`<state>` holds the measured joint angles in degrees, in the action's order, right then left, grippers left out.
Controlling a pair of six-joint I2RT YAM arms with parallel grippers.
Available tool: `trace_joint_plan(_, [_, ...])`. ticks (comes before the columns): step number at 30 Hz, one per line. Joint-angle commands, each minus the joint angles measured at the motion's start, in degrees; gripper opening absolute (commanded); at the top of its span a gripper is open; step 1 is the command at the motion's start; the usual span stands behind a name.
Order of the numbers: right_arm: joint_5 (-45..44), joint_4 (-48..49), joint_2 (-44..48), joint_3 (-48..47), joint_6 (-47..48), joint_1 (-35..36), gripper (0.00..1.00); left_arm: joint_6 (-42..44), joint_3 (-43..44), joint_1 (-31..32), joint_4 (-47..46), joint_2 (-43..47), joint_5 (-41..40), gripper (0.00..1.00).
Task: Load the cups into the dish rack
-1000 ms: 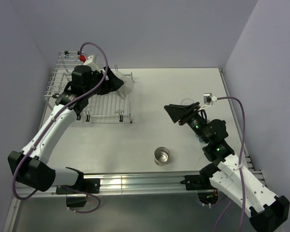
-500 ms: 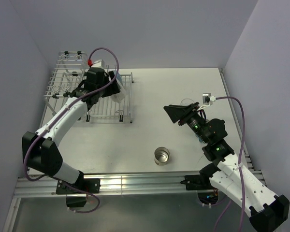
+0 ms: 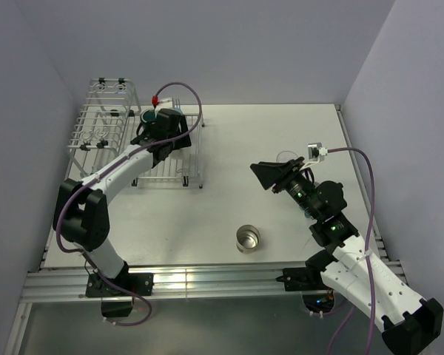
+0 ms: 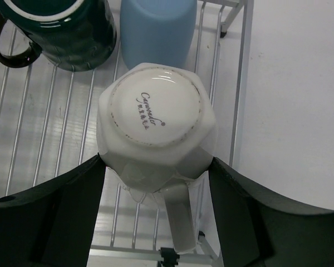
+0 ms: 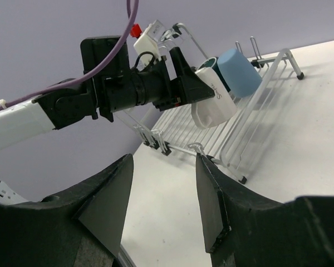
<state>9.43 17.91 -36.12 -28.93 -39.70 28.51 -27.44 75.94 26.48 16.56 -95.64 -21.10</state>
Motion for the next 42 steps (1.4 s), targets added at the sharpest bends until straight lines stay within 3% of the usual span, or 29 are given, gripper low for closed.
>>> trace_joint_plan(1, [-0.9,-0.4,1.0,-1.3,2.3,0.1,0.56,1.9,4.2,0.2,-10.1,-0.3,-5.9,0.0])
trace_joint_plan(13, [-2.3,-1.8,0.9,-1.7,4.4,0.1,0.56,2.6,0.3,1.2,-20.8,-3.9,-7.6,0.0])
trace_joint_plan(23, [-3.2,-2.8,2.2,-0.9,5.0,0.1,0.56,2.9,-1.1,3.1,-23.9,-6.5,-11.1,0.0])
trace_joint_plan(31, [-3.5,-3.9,3.9,-0.3,5.4,0.2,0.56,3.2,-4.9,5.0,-28.5,-6.7,-17.0,0.01])
trace_joint_plan(35, [-3.9,-4.8,4.4,-0.3,5.6,0.1,0.56,2.7,-5.7,5.5,-28.5,-7.1,-17.7,0.11])
trace_joint_plan(42, [-4.3,-6.5,5.2,-0.7,6.0,0.2,0.56,1.3,-6.8,6.3,-27.5,-6.7,-18.8,0.48])
